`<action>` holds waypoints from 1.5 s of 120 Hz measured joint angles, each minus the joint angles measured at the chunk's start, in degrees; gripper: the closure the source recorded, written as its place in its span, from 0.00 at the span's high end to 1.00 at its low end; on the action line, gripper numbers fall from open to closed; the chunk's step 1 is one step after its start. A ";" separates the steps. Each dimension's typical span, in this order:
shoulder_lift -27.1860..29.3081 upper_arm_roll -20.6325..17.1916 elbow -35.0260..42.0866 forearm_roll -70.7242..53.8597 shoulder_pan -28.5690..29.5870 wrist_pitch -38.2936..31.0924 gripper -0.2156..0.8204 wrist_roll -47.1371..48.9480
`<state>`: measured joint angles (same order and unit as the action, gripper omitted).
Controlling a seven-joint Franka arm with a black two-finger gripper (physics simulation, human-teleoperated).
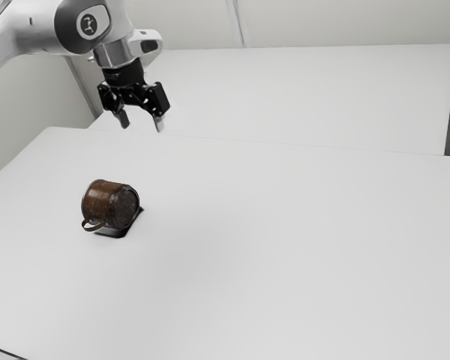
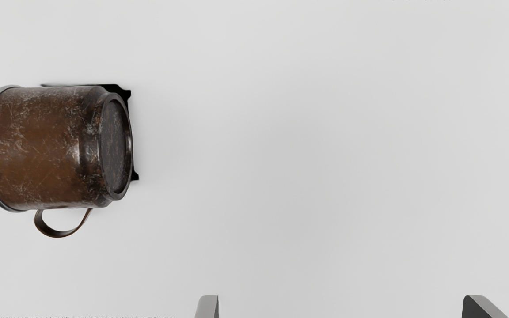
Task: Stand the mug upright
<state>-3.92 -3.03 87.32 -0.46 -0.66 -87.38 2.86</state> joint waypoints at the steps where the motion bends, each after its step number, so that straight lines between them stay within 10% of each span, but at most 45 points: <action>1: -0.09 0.00 -0.05 0.01 0.33 0.02 0.79 -0.02; 91: -15.92 -0.03 -5.79 7.23 23.78 -0.53 0.79 -12.28; 180: -29.80 -0.04 -7.55 23.19 33.02 -4.22 0.79 -31.77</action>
<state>-33.72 -3.07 79.77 22.73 32.36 -91.60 -28.91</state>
